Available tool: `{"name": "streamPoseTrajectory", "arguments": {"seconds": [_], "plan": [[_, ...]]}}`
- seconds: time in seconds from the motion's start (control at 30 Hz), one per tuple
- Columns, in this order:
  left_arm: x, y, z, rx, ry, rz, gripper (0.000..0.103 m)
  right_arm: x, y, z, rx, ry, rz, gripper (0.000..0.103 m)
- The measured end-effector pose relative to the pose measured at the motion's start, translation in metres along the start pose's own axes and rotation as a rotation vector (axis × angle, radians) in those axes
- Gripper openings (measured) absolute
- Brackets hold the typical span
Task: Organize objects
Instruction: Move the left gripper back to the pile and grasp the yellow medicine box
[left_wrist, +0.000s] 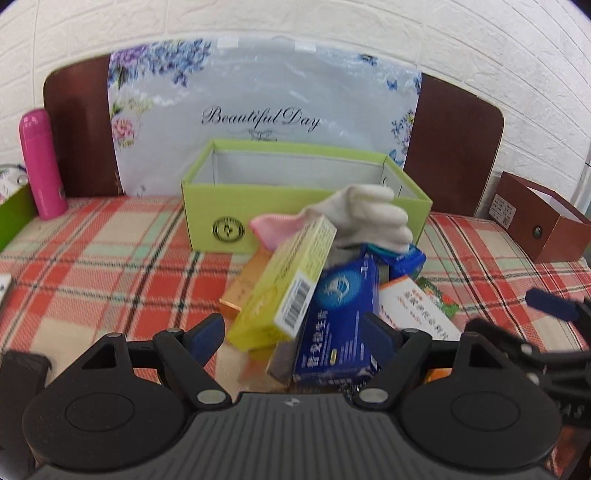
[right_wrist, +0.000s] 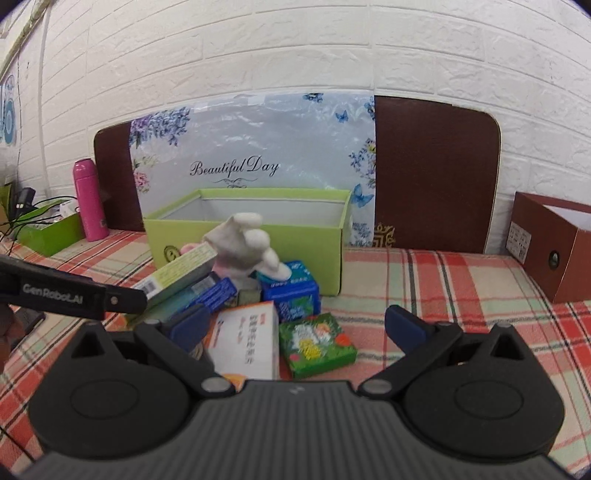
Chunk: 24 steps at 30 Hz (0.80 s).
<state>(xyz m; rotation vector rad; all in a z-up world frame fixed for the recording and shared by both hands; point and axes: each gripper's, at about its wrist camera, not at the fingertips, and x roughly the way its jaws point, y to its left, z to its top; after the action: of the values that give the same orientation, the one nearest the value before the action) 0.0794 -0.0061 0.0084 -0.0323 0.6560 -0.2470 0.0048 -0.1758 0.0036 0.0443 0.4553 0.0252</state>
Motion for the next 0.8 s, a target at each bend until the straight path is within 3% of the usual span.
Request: {"name": "streamPoseTrajectory", "arguments": {"seconds": [0.13,0.27,0.33,0.4,0.47,0.53,0.73,0.8], "plan": [[0.004,0.005,0.005,-0.011,-0.01,0.003,0.082,-0.009,0.003,-0.018,0.026,0.025,0.021,0.103],[0.015,0.0,0.014,0.045,-0.01,-0.017,0.063,-0.01,0.011,-0.02,0.019,0.038,0.044,0.103],[0.025,-0.002,0.015,0.075,0.006,-0.021,0.061,-0.009,0.017,-0.016,0.007,0.032,0.055,0.103],[0.035,-0.002,0.016,0.111,0.036,-0.018,0.037,-0.008,0.024,-0.013,-0.013,0.027,0.067,0.102],[0.037,0.004,0.019,0.119,0.046,-0.029,0.037,-0.004,0.031,-0.006,-0.034,0.027,0.074,0.1],[0.033,0.018,0.023,0.064,0.041,-0.063,0.035,0.003,0.039,0.002,-0.053,0.039,0.082,0.097],[0.031,0.05,0.027,-0.005,0.04,-0.029,0.031,0.047,0.064,0.021,-0.063,0.14,0.155,0.078],[0.036,0.055,0.025,-0.012,0.052,-0.04,0.031,0.068,0.069,0.024,-0.022,0.198,0.201,0.055]]}}
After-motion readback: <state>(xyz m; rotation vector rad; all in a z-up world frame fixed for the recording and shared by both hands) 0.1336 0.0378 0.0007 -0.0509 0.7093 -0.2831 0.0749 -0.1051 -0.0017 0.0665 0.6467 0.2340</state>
